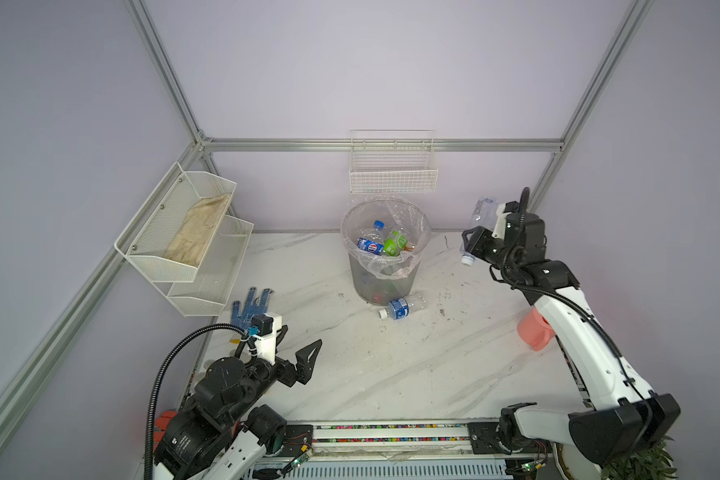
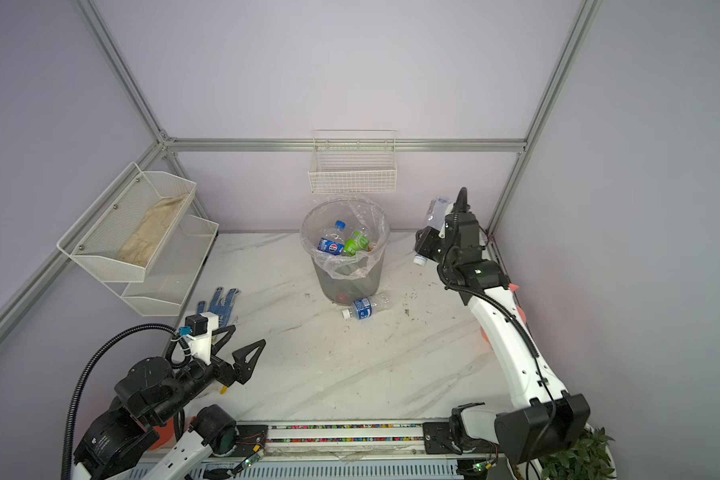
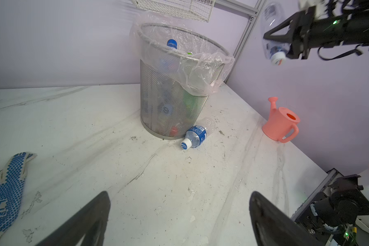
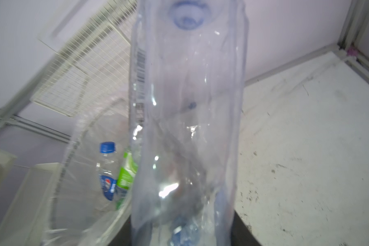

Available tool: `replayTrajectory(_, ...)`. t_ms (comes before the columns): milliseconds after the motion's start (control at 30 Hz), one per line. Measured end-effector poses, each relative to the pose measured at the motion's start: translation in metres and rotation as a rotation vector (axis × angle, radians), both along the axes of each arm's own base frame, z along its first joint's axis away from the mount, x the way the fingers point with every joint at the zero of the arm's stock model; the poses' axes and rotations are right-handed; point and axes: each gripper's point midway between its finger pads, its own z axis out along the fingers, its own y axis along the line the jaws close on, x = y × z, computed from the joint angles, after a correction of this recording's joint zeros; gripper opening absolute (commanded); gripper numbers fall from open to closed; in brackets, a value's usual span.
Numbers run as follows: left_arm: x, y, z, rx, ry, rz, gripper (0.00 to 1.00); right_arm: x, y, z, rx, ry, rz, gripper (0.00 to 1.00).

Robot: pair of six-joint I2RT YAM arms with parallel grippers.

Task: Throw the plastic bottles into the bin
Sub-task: 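Lift the crushed clear bottle high with the right gripper, then carry the bottle over the bin and open the right gripper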

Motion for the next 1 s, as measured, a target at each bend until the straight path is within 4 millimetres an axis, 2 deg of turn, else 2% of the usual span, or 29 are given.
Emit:
replayTrajectory(100,0.000,0.000,0.000,0.000,0.000,0.000,1.00,-0.032,0.001,0.075,0.064,-0.171,0.045,0.00)
replayTrajectory(167,0.000,0.000,0.000,0.000,0.000,0.000,1.00,-0.057,0.002,0.115,0.111,-0.272,0.082,0.00)
replayTrajectory(233,0.000,0.000,0.000,0.000,0.000,0.000,1.00,-0.079,0.004,0.143,0.152,-0.347,0.119,0.00)
replayTrajectory(367,0.000,0.000,0.000,0.000,0.000,-0.001,1.00,-0.108,0.008,0.182,0.211,-0.443,0.187,0.00)
replayTrajectory(467,0.000,-0.001,0.000,-0.001,0.000,-0.004,1.00,-0.111,0.012,0.195,0.230,-0.465,0.217,0.00)
replayTrajectory(533,-0.001,-0.001,0.000,-0.004,0.002,-0.004,1.00,-0.103,0.016,0.195,0.233,-0.456,0.230,0.00)
replayTrajectory(667,-0.001,-0.001,0.000,-0.005,0.003,-0.003,1.00,-0.067,0.030,0.184,0.230,-0.396,0.251,0.00)
replayTrajectory(700,0.000,-0.001,0.000,-0.005,0.003,-0.002,1.00,-0.057,0.035,0.178,0.230,-0.375,0.258,0.00)
replayTrajectory(800,0.000,-0.001,0.000,-0.005,0.003,-0.001,1.00,-0.013,0.061,0.144,0.209,-0.269,0.266,0.01)
replayTrajectory(833,0.000,0.000,0.000,-0.004,0.003,-0.001,1.00,0.001,0.076,0.130,0.190,-0.230,0.274,0.08)
replayTrajectory(867,0.000,0.000,0.000,-0.004,0.003,-0.001,1.00,0.015,0.095,0.114,0.172,-0.190,0.293,0.26)
replayTrajectory(900,0.000,0.000,0.000,-0.004,0.003,0.000,1.00,0.024,0.108,0.102,0.160,-0.163,0.308,0.47)
replayTrajectory(933,0.000,0.000,0.000,-0.004,0.004,0.001,1.00,0.038,0.124,0.081,0.145,-0.116,0.321,0.83)
replayTrajectory(967,0.000,0.000,0.000,-0.003,0.004,0.002,1.00,0.050,0.135,0.059,0.129,-0.068,0.326,0.97)
replayTrajectory(1000,0.000,0.000,-0.001,-0.003,0.005,0.002,1.00,0.059,0.141,0.038,0.109,-0.024,0.319,0.97)
